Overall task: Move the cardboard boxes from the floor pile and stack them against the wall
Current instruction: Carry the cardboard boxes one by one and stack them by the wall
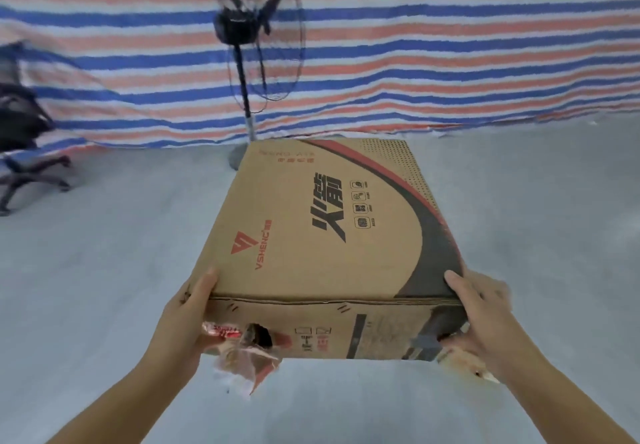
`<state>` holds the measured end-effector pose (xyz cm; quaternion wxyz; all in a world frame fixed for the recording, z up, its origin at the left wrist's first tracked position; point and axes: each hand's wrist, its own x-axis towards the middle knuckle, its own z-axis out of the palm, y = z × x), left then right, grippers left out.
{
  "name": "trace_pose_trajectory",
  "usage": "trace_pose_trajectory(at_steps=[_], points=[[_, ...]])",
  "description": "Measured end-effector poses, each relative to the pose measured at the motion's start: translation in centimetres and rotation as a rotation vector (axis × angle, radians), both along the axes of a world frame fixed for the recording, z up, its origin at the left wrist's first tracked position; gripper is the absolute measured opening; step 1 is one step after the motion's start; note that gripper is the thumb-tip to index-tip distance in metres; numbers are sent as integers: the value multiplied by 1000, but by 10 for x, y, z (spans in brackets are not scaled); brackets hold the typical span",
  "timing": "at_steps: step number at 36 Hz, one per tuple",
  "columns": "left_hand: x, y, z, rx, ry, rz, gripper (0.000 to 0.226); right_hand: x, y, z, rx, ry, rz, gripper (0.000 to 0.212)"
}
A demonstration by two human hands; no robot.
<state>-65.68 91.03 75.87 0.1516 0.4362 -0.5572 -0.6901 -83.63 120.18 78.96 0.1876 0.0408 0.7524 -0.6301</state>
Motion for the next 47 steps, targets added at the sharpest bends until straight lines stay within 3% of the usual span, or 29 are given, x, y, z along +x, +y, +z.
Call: trace_pose_trajectory(at_steps=[11,20,25,32,40,47], points=[[247,-54,12,32,-22,566,38,130,-194,-1,47,-59,619,25],[475,-85,21,-9,-26,946,25,327,-348,-19,47,-108,980,27],[573,-86,25,7,-34,1129,38,426,-405,-20,64,-118,1148,27],[665,-77,28,43,47,1349,20,533,-476,-12,109,-99,1402,29],[734,-100,24,-5,13,1618,15,632,-563,-10,131,-85,1613,21],[800,-162,15,-35,33,1744,29,719,-665,-14,106,-55,1770,25]])
